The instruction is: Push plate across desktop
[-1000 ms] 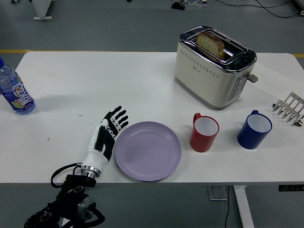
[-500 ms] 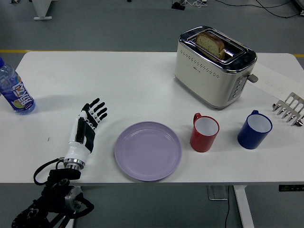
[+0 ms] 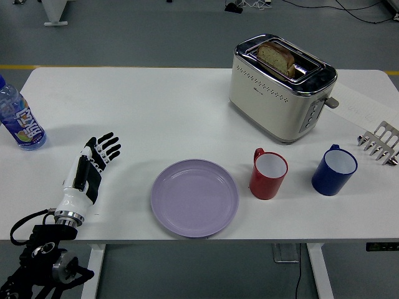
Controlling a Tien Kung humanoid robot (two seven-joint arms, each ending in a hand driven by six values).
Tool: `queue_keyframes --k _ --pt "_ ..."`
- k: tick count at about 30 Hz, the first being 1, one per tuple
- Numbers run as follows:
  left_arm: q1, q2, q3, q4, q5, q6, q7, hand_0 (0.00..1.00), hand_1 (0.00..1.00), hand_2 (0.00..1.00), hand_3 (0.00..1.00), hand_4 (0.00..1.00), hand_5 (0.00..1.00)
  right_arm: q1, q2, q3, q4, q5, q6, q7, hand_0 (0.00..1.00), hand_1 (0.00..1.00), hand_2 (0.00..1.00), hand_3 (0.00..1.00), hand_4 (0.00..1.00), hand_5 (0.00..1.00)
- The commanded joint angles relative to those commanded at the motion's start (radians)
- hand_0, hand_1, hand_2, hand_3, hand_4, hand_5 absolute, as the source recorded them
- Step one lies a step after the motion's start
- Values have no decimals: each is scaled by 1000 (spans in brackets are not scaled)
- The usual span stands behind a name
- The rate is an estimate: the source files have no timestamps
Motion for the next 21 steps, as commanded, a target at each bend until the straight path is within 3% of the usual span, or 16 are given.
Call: queue_keyframes --k 8,17,21 --pt "12 16 -74 -5 -26 -8 14 789 756 729 733 502 998 -4 0 -5 -1 11 0 3 551 451 563 581 304 469" --pt "-10 40 -103 -7 -24 -25 57 786 750 729 731 506 998 2 0 -8 -1 17 1 5 551 451 563 581 303 470" --pt "-16 51 -132 -13 2 -17 143 786 740 725 730 509 998 3 0 -10 -2 20 2 6 551 451 563 581 303 468"
